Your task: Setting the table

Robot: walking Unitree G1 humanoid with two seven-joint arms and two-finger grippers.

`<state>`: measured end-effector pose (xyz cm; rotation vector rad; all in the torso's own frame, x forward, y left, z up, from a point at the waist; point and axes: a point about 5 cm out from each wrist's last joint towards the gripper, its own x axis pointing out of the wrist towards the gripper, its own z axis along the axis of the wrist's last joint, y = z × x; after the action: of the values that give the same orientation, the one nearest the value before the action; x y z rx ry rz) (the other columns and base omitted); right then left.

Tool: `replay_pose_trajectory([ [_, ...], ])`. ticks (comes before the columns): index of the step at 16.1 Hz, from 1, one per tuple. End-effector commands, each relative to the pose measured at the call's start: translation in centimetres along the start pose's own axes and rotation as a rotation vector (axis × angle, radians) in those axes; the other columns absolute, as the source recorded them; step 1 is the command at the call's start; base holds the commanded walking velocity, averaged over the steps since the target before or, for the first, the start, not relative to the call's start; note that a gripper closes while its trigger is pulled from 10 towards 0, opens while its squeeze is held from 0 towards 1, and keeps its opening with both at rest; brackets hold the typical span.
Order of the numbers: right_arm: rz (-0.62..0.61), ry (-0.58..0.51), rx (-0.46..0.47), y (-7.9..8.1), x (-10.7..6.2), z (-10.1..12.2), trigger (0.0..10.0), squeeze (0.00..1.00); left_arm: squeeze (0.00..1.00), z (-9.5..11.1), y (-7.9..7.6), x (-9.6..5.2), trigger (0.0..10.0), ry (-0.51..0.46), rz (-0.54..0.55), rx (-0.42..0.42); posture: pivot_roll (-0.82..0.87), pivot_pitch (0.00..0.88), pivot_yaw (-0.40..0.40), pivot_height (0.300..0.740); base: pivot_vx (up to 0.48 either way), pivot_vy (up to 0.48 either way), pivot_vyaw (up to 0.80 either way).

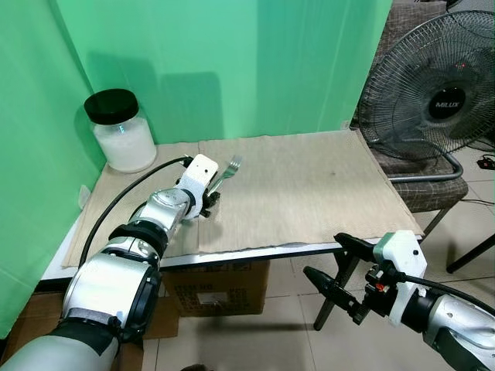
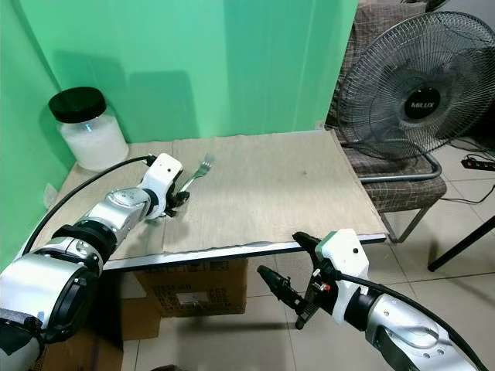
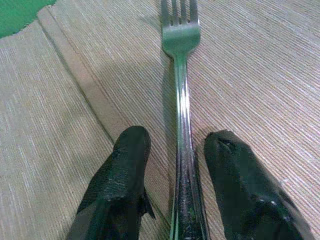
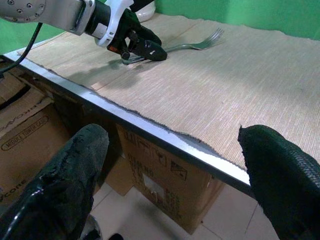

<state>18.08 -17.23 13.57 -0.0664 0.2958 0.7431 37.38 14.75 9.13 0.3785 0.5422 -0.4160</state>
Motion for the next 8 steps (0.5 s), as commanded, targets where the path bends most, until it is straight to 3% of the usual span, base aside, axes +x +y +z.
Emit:
replay_pose_trajectory([
  [1,0.003,-0.004,-0.013,0.15,-0.27,0.38,10.0,0.0,0.0,-1.1,-0.44,0.08,0.0,0.05,-0.02,0.008,-0.23,0.0,0.058,0.74,0.0,0.0,0.0],
  [8,0.001,-0.005,-0.025,0.04,-0.22,0.47,10.0,0.0,0.0,-1.16,-0.33,0.01,0.0,0.049,-0.034,0.009,-0.22,0.0,0.056,0.74,0.0,0.0,0.0],
])
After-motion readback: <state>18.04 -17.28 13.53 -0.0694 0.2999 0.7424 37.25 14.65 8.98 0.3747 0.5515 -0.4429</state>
